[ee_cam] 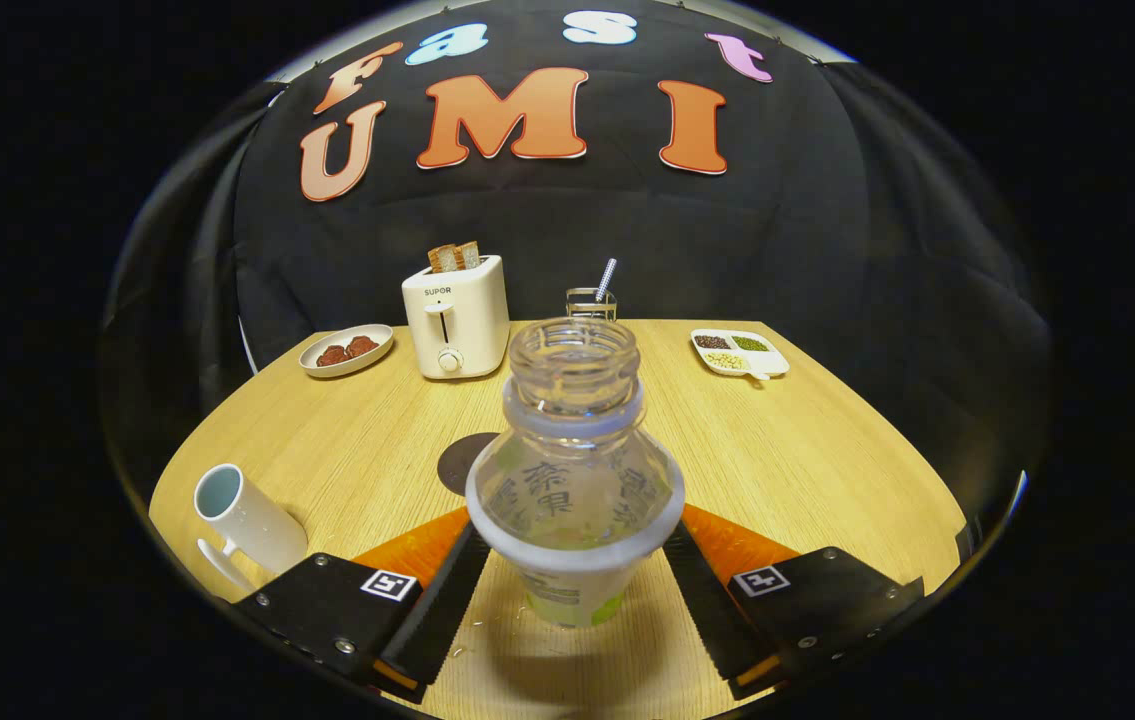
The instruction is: Take the bottle from table, then pour the juice into the cup, finally place the bottle on the coaster
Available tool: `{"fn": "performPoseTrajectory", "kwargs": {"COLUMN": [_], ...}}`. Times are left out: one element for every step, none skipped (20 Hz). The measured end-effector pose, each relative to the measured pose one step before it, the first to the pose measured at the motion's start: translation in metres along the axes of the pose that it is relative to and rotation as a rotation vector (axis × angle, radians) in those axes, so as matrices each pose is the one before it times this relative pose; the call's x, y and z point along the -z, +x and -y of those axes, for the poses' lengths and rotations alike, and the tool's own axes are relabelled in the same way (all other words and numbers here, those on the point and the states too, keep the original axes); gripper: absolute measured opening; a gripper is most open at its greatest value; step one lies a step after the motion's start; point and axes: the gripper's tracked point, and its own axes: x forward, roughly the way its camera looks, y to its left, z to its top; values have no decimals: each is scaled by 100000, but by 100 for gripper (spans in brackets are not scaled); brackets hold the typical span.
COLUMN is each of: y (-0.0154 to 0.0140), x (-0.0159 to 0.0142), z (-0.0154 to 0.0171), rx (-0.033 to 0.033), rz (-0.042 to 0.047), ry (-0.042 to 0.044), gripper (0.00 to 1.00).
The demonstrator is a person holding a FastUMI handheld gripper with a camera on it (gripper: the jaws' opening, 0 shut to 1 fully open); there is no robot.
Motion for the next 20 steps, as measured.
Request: {"fn": "performPoseTrajectory", "kwargs": {"y": [249, 181, 227, 182, 140, -54, -45, -103, -9, -203, -290, -210, -381, -259, -362, -235, -423, -338, -382, -356], "x": [125, 152, 214, 203, -22, 31, -45, 69, -62, -331, -372, -601, -374, -505, -410, -508, -457, -535, -254, -525], "z": [-99, -10, 31, 132, 24, -129, -25, 0, 97, -7, 2, -57, 15, -90, -18, -51, -92, -259, -271, -374], "rx": [-215, 414, 383, 982, -293, 10, 25, 439, 843, 464, 676, 617, 476, 458, 593, 701, 721, 622, 400, 366], "rz": [-728, -1144, -943, -1033, 201, -964, -669, -1631, -1084, -437, -100, 259, 308, 156, -120, 43, 407, 344, 207, 908], "ry": [-138, -209, -171, -248, 280, -38, -524, -970, -940, -1002, -1402, -1798, -1999, -2256, -2609, -2897, -2855, -3235, -3113, -3549], "gripper": [99, 96, 91, 83, 74, 68, 67, 65, 64, 63, 62, 62, 62, 62, 62, 62, 62, 62, 62, 62]}}
